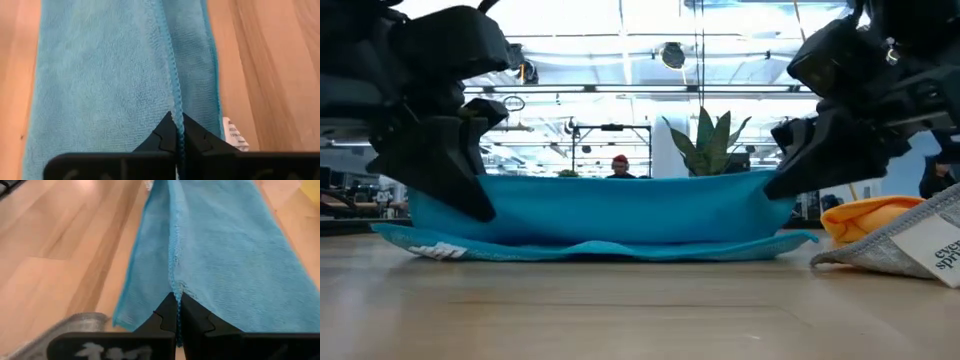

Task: Fold microfiber towels
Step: Fold the blue microfiber cloth

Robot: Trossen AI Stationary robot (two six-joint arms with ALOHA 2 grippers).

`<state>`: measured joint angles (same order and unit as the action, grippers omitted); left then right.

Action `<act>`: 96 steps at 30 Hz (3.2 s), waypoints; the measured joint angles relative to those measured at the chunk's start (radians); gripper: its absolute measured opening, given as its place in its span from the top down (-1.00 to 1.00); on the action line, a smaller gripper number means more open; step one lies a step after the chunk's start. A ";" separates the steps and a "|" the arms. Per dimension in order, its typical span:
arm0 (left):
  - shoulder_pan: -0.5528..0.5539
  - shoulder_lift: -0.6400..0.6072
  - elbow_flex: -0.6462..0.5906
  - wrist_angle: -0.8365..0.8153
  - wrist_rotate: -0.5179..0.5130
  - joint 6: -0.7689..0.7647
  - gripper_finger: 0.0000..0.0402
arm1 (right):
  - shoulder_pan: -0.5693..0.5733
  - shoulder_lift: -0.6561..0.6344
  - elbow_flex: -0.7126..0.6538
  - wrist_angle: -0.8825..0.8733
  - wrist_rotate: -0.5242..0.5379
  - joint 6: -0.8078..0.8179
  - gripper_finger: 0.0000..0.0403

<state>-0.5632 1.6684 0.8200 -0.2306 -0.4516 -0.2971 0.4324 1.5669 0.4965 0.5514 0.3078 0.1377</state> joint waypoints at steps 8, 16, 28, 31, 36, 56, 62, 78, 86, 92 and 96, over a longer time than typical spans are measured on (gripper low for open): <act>0.006 0.000 0.003 -0.030 0.001 0.001 0.96 | 0.000 0.110 0.000 0.093 -0.052 -0.010 1.00; 0.003 0.000 0.003 -0.035 0.049 0.006 0.96 | 0.000 0.132 0.000 0.119 -0.052 -0.011 1.00; -0.028 0.000 0.078 -0.125 0.089 0.006 0.89 | 0.001 0.132 0.000 0.157 -0.153 -0.018 0.79; -0.028 0.000 0.078 -0.131 0.124 -0.001 0.83 | 0.002 0.132 0.001 0.177 -0.187 -0.015 0.59; -0.028 -0.018 0.105 -0.192 0.199 -0.078 0.54 | -0.007 0.117 0.000 0.183 -0.279 -0.011 0.26; -0.067 0.035 0.167 -0.329 0.163 -0.075 0.18 | -0.039 0.046 0.000 0.139 -0.072 0.122 0.12; -0.043 0.104 0.154 -0.300 0.194 -0.056 0.24 | -0.066 0.101 0.000 0.126 0.005 0.218 0.22; -0.060 0.049 0.152 -0.387 0.183 -0.073 0.96 | -0.078 0.118 0.000 0.177 0.006 0.191 0.26; -0.060 0.041 0.153 -0.405 0.187 -0.080 0.65 | -0.078 0.118 0.000 0.177 0.006 0.191 0.26; -0.060 0.041 0.153 -0.458 0.190 -0.148 0.21 | -0.078 0.118 0.000 0.177 0.006 0.192 0.26; -0.062 0.041 0.153 -0.433 0.217 -0.176 0.05 | -0.078 0.118 0.000 0.175 0.003 0.202 0.26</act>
<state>-0.6255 1.7092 0.9726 -0.6635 -0.2349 -0.4729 0.3546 1.6848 0.4965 0.7267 0.3103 0.3397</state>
